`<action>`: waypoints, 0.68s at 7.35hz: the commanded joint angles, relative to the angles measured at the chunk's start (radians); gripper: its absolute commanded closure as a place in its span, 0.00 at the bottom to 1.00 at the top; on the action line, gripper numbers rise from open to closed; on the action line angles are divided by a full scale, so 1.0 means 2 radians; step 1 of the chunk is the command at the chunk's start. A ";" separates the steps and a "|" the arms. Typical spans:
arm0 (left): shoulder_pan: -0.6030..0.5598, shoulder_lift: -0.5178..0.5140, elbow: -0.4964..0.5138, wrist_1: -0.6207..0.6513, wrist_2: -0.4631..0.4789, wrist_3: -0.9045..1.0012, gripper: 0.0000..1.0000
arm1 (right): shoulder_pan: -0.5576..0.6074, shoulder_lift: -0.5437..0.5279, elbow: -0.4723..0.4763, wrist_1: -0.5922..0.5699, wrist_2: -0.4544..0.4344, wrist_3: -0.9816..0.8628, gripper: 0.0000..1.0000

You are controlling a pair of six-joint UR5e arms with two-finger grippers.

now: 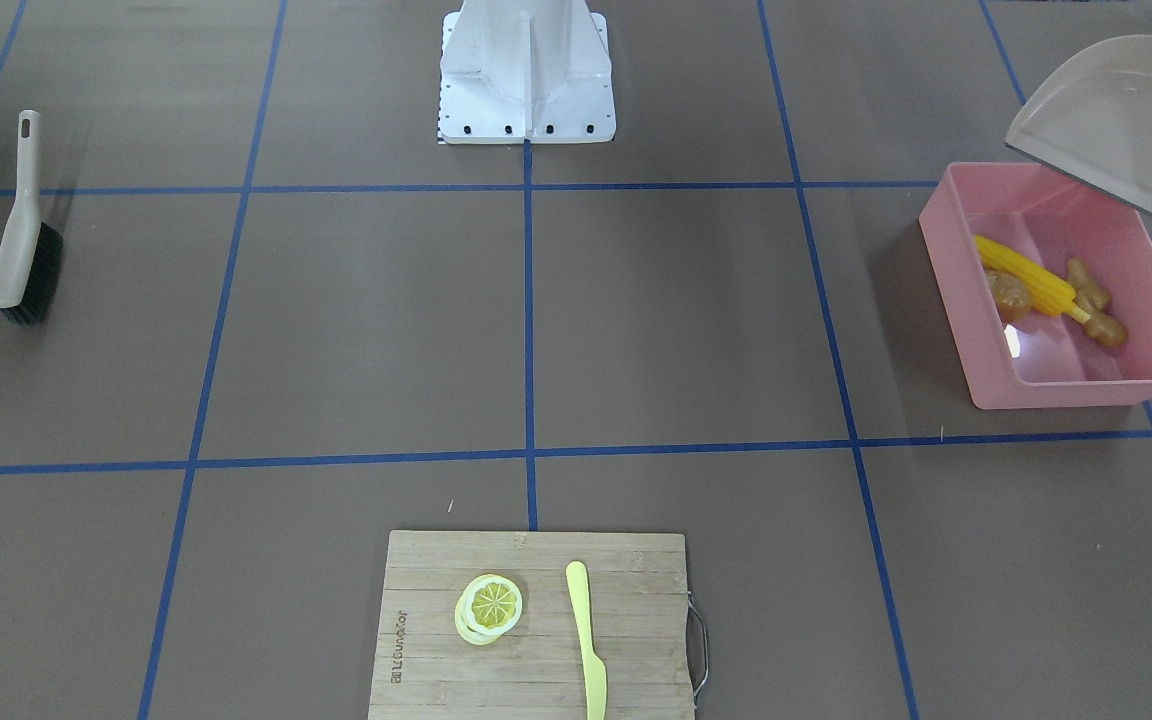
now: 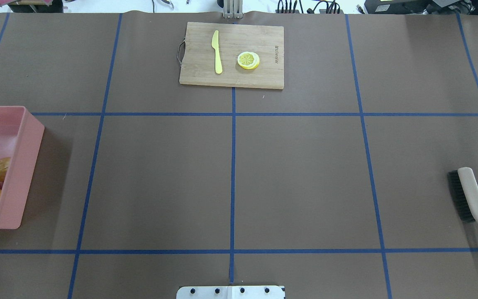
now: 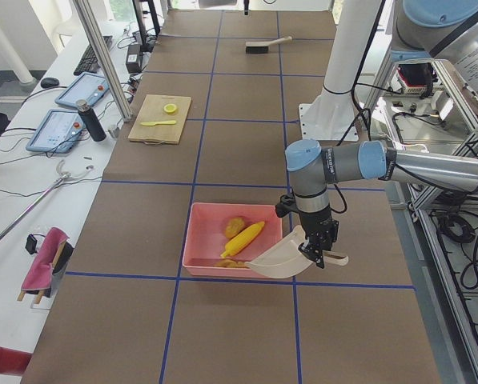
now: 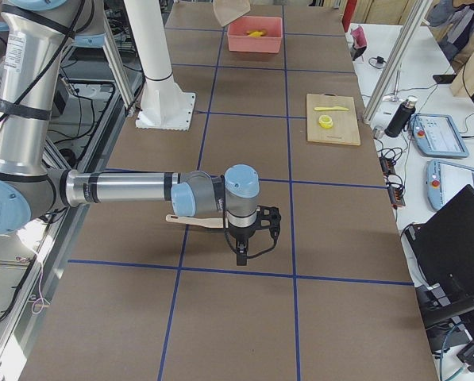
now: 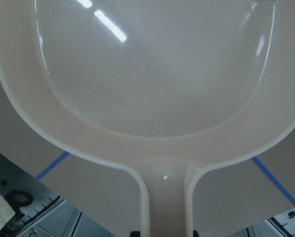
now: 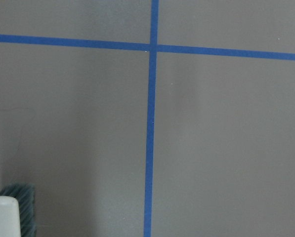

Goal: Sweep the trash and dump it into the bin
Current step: 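Tilt the dustpan over the pink bin with the left gripper to dump the food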

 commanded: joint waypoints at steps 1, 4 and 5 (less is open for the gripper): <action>-0.001 0.001 -0.005 0.007 0.001 0.012 1.00 | 0.014 0.022 -0.025 -0.001 0.002 0.020 0.00; -0.072 -0.024 -0.016 0.021 -0.002 0.010 1.00 | 0.032 0.090 -0.038 -0.086 0.029 0.053 0.00; -0.094 -0.036 -0.016 0.021 -0.006 0.008 1.00 | 0.038 0.099 -0.035 -0.097 0.030 0.048 0.00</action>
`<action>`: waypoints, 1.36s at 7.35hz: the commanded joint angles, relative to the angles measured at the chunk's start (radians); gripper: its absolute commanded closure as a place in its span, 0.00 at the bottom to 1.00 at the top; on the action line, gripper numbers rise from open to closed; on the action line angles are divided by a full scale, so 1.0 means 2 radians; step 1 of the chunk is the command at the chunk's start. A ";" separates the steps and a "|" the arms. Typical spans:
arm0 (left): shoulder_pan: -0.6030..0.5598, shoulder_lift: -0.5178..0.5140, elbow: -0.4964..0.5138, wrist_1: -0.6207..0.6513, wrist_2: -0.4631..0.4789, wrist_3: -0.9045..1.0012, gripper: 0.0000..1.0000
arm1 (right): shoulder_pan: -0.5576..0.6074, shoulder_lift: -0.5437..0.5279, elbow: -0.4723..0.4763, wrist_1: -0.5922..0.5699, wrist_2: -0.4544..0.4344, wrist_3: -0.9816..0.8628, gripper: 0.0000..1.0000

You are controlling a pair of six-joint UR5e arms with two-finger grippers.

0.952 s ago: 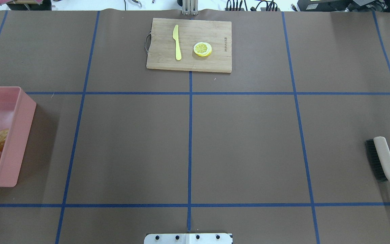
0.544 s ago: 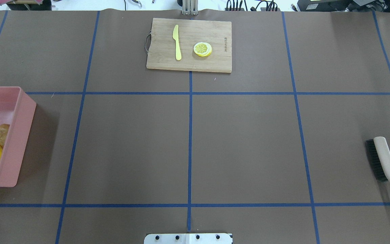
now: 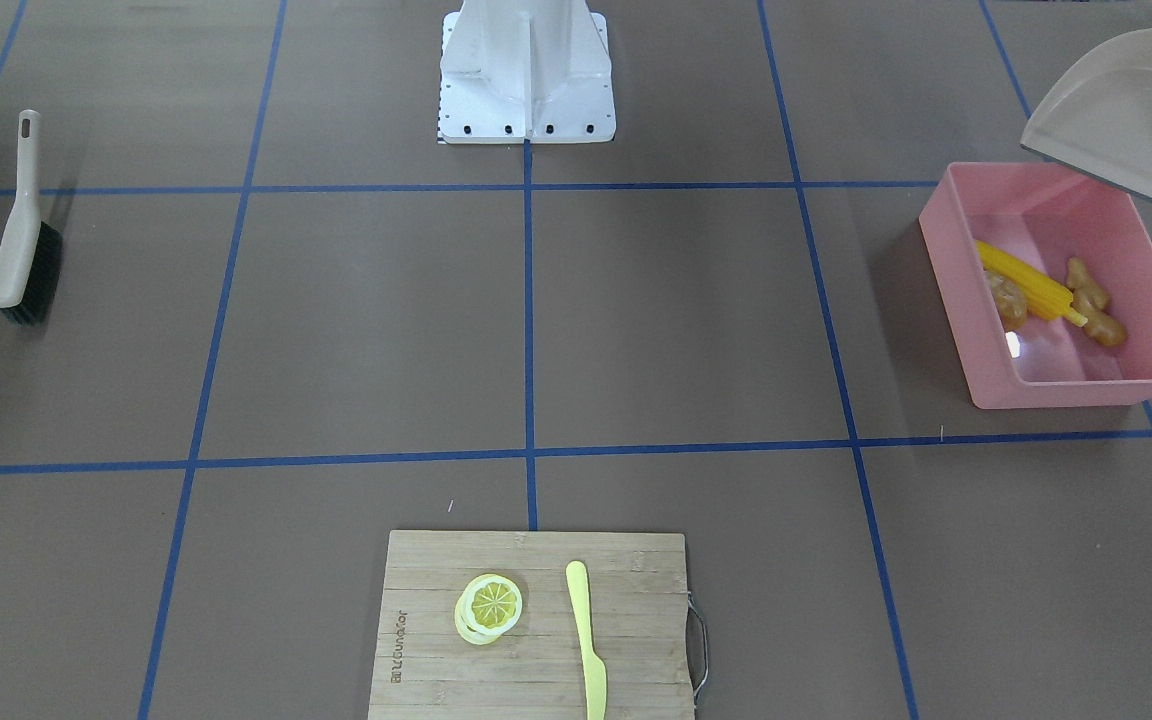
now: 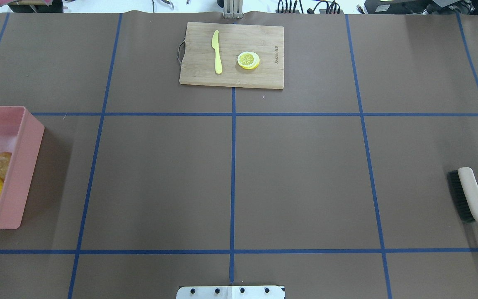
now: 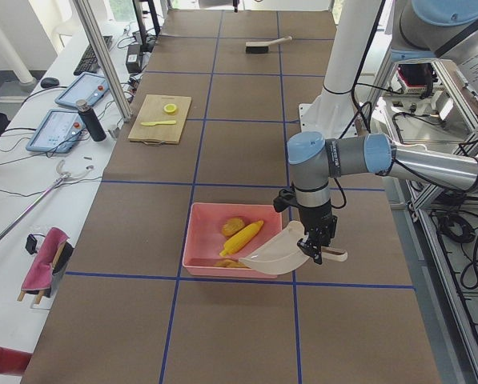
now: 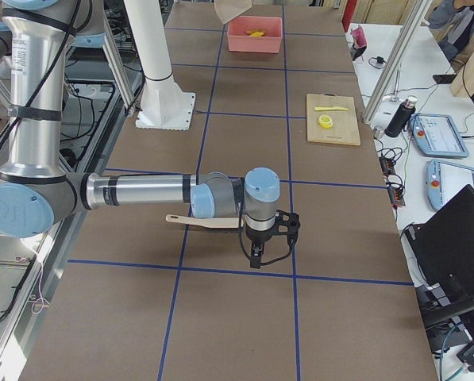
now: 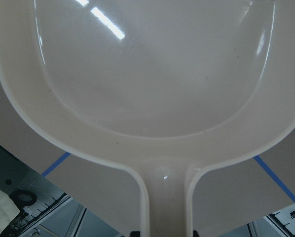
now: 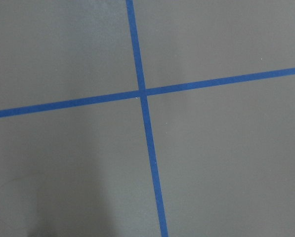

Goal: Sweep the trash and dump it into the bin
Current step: 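Bring the empty dustpan back and set it on the table with the left gripper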

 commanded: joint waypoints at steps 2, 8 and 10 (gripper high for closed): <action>-0.093 -0.061 0.006 -0.005 -0.048 -0.023 1.00 | 0.010 0.017 0.002 -0.027 0.005 -0.004 0.00; 0.001 -0.231 0.080 -0.101 -0.174 -0.139 1.00 | 0.010 0.014 0.002 -0.027 0.006 -0.003 0.00; 0.073 -0.318 0.133 -0.100 -0.168 -0.045 1.00 | 0.010 0.014 0.000 -0.027 0.005 0.000 0.00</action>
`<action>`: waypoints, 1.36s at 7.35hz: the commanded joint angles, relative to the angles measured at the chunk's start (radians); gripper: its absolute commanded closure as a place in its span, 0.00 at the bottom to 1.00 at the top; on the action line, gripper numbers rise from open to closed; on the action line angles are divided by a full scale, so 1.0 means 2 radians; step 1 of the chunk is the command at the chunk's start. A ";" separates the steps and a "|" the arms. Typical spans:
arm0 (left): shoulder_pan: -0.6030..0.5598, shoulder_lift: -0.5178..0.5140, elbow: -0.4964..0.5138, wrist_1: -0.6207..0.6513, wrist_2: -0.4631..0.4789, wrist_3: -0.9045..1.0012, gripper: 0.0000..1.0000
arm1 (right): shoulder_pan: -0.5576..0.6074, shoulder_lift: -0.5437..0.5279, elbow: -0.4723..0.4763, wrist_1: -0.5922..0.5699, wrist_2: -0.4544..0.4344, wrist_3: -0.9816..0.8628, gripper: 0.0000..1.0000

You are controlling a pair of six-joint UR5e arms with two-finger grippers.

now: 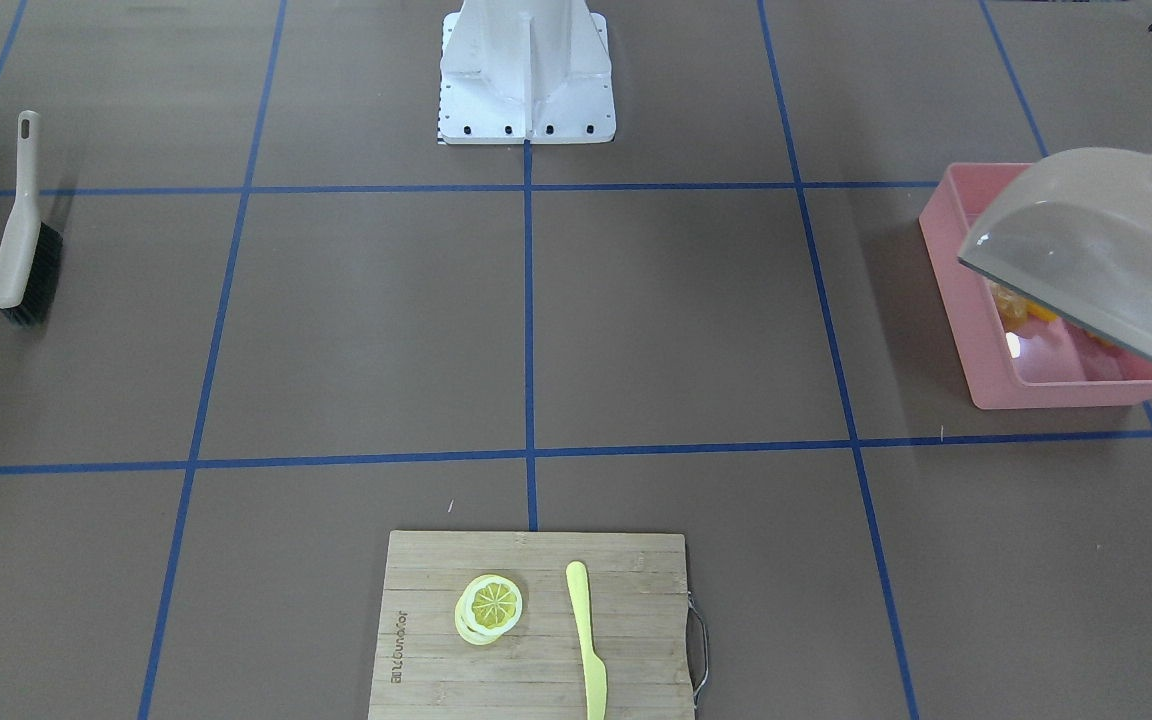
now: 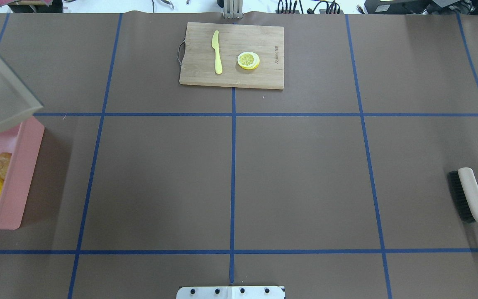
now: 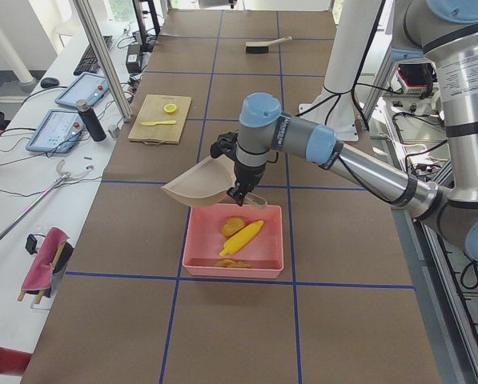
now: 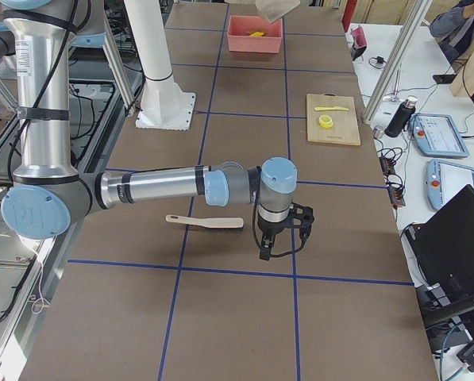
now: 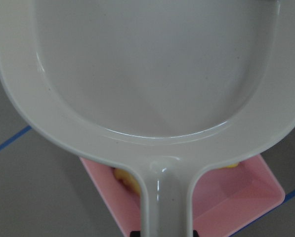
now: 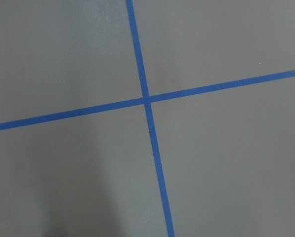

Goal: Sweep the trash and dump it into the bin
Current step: 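Bring the empty dustpan back and set it on the table with the left gripper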

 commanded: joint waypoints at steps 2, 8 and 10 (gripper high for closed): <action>0.116 -0.127 0.091 -0.015 0.000 0.082 1.00 | 0.000 -0.002 -0.007 0.000 -0.001 0.005 0.00; 0.245 -0.223 0.221 -0.113 0.003 0.079 1.00 | -0.002 0.003 -0.018 0.054 -0.018 0.005 0.00; 0.262 -0.239 0.254 -0.115 0.003 0.079 1.00 | 0.001 -0.015 -0.009 0.061 0.036 0.005 0.00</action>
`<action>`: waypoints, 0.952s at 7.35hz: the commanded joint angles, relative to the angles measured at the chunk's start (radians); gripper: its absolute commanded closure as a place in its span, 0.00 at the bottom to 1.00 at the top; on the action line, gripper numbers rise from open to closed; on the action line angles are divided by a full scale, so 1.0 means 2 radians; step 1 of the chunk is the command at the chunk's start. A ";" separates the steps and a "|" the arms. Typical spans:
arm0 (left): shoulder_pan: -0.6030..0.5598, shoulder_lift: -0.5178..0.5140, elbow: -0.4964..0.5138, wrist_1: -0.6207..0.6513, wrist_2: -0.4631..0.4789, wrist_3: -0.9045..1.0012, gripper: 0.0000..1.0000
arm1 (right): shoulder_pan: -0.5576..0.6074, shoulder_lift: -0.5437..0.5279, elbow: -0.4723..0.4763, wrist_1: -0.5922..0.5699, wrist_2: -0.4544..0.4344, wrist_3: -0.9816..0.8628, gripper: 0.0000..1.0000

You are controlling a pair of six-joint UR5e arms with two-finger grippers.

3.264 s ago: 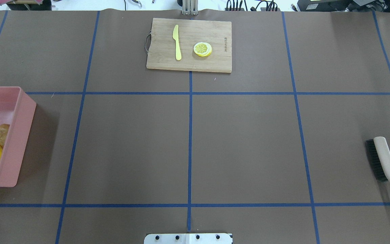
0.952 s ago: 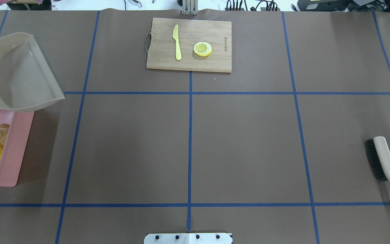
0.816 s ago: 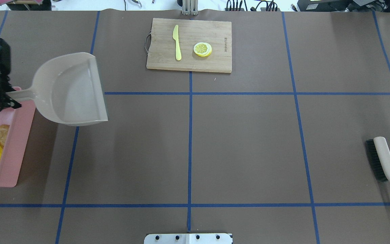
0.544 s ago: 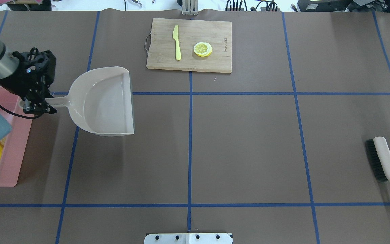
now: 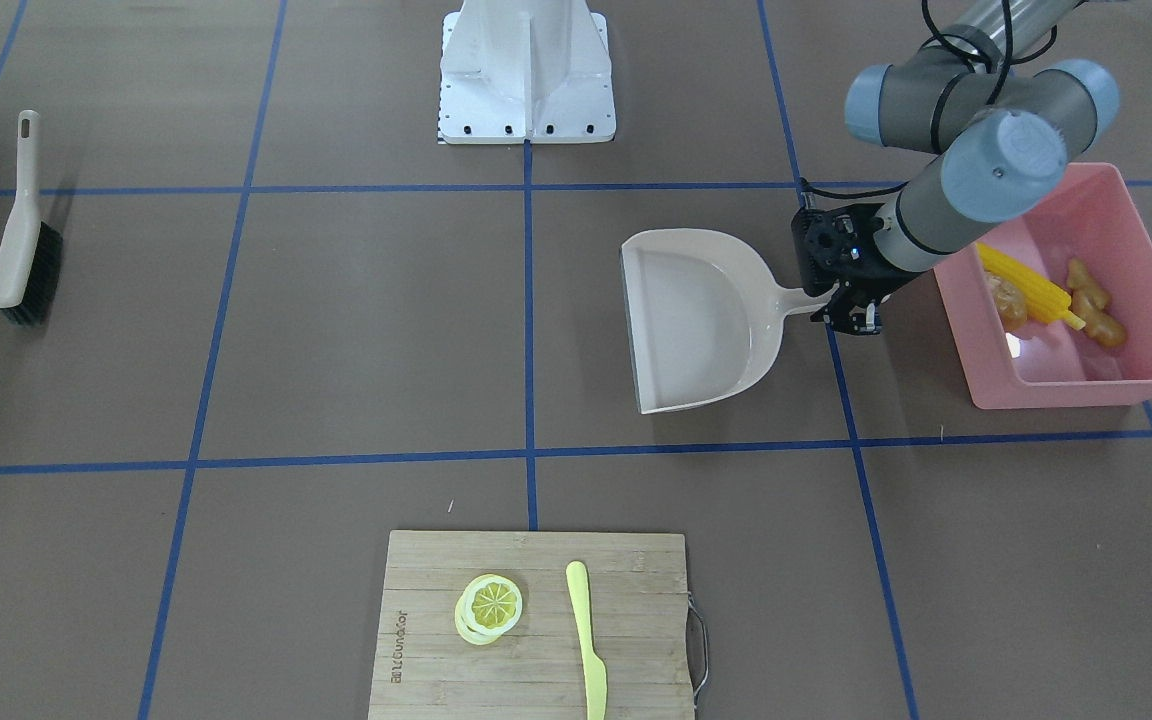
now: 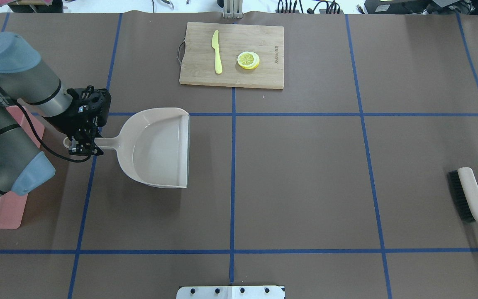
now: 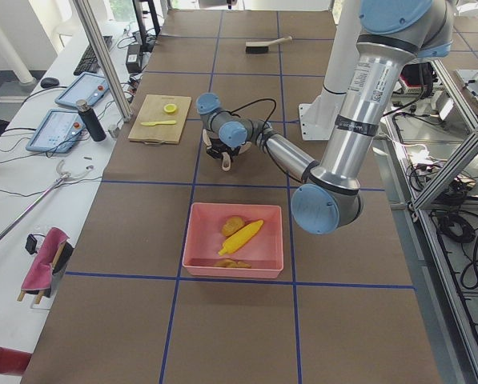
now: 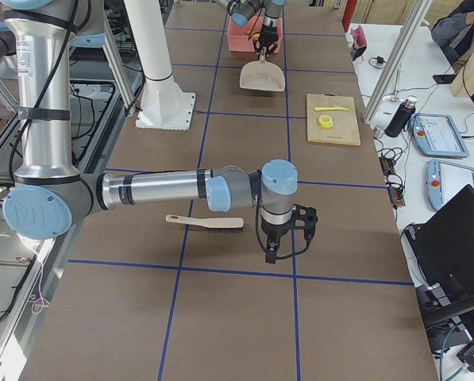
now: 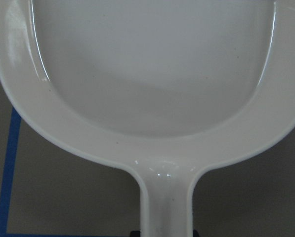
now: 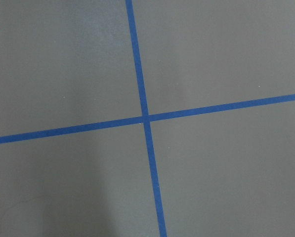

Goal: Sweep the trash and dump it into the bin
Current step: 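Bring the empty dustpan back and set it on the table with the left gripper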

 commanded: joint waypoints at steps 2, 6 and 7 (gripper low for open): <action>0.013 -0.014 0.037 -0.029 0.000 -0.001 1.00 | 0.007 -0.053 0.023 0.012 0.046 -0.006 0.00; 0.007 -0.016 0.037 -0.037 0.000 -0.002 0.01 | 0.007 -0.056 0.019 0.012 0.045 -0.003 0.00; 0.005 -0.016 0.036 -0.037 0.000 -0.003 0.02 | 0.007 -0.056 0.016 0.012 0.044 -0.003 0.00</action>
